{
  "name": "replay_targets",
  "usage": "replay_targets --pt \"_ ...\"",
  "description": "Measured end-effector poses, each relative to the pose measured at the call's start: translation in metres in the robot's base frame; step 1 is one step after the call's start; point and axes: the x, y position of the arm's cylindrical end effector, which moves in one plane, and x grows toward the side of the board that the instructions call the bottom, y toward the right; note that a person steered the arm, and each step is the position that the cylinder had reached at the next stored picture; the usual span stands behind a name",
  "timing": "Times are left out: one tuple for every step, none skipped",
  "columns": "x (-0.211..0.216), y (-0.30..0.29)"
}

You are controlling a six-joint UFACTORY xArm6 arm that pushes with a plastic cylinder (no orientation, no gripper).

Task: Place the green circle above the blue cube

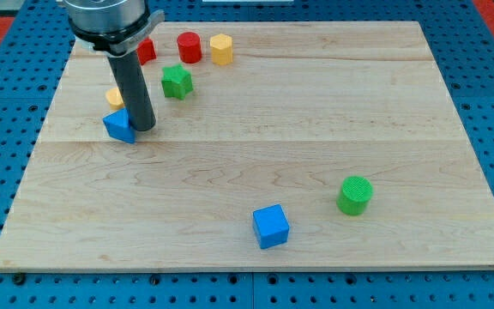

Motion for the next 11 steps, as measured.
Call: replay_targets --pt "0.006 0.044" --pt "0.006 0.158" --pt "0.010 0.293" --pt "0.069 0.383" --pt "0.133 0.399" --pt "0.149 0.347" --pt "0.118 0.292" --pt "0.099 0.250" --pt "0.083 0.212" --pt "0.099 0.211" --pt "0.102 0.184"
